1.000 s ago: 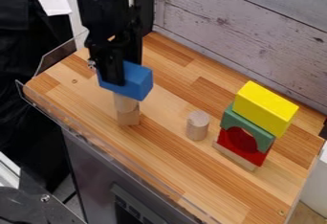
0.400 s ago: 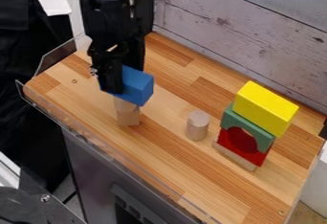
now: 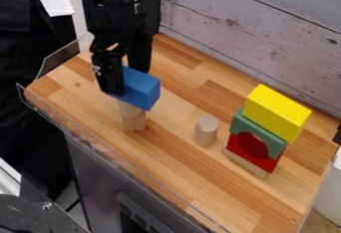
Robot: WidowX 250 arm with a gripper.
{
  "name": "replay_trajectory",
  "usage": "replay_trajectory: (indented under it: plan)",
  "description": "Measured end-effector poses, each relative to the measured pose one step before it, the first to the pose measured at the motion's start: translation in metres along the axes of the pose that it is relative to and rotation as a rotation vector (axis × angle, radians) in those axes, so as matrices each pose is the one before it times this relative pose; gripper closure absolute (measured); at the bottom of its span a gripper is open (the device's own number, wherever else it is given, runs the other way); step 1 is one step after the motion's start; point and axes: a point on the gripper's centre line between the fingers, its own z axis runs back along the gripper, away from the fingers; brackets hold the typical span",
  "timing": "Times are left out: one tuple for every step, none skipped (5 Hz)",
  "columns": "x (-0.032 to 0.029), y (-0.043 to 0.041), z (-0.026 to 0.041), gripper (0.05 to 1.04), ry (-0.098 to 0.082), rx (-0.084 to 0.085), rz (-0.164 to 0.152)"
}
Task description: Put the blue block on top of the cylinder
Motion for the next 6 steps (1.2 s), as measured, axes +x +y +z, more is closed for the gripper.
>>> replay_trajectory:
  plan:
    - [0.00387,-0.00656,0.01318,0.083,-0.0222,-0.0097,0.0175]
    - [0.00233,-0.01913,0.04111,0.083,-0.0665,-0.0381,-0.0134]
    - [-0.01856,-0.01711,0.00969,0.083,-0.0288,0.0049,-0.0922]
    - [-0.02269,-0.01200,-0.01002,0.083,-0.0048,-0.0009,-0.0858]
    - [-0.01117,-0.00416,-0.00686,0.083,0.0053,-0.0153,-0.0143]
    - [-0.01408,0.00218,-0.01823,0.083,0.0097,0.0110,0.0062]
